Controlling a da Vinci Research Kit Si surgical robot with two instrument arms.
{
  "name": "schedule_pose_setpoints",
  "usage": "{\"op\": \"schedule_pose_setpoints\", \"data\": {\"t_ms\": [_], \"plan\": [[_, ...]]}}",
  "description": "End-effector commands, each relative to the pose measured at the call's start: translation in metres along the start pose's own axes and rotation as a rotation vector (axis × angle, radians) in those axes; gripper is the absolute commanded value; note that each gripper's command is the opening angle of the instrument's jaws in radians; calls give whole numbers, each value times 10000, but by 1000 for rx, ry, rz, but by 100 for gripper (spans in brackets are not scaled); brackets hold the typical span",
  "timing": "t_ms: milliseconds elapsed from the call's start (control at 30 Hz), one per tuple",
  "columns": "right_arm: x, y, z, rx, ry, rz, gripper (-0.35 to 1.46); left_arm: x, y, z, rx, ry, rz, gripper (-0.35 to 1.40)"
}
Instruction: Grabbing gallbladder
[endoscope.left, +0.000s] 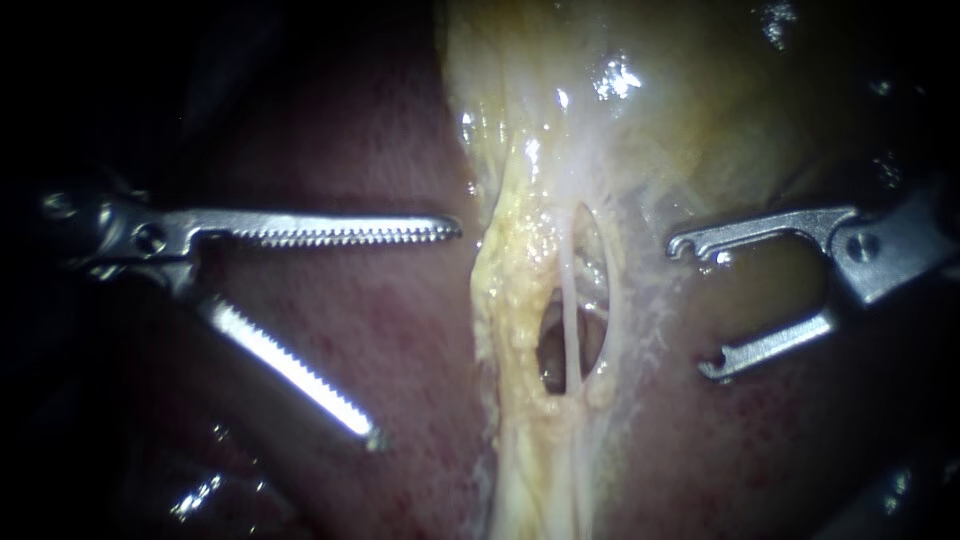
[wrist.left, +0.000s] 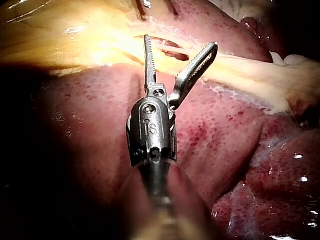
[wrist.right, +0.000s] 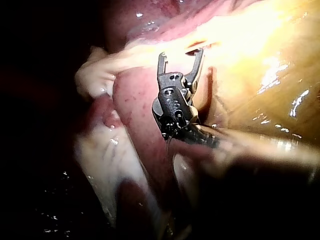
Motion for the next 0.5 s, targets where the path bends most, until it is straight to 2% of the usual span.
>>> {"op": "schedule_pose_setpoints", "data": {"t_ms": [33,167,233,400,433,500], "plan": [[0,0,0,0,0,0,60,-1,0,0,0,0,-1,103],[0,0,0,0,0,0,60,-5,1,-1,-2,-1,-3,103],[0,0,0,0,0,0,60,-7,3,-1,-20,-1,-4,103],[0,0,0,0,0,0,60,-6,5,1,-51,44,-113,103],[0,0,0,0,0,0,60,-6,6,2,-60,62,-137,103],[0,0,0,-1,0,6,60,-5,7,3,-76,81,-162,101]]}}
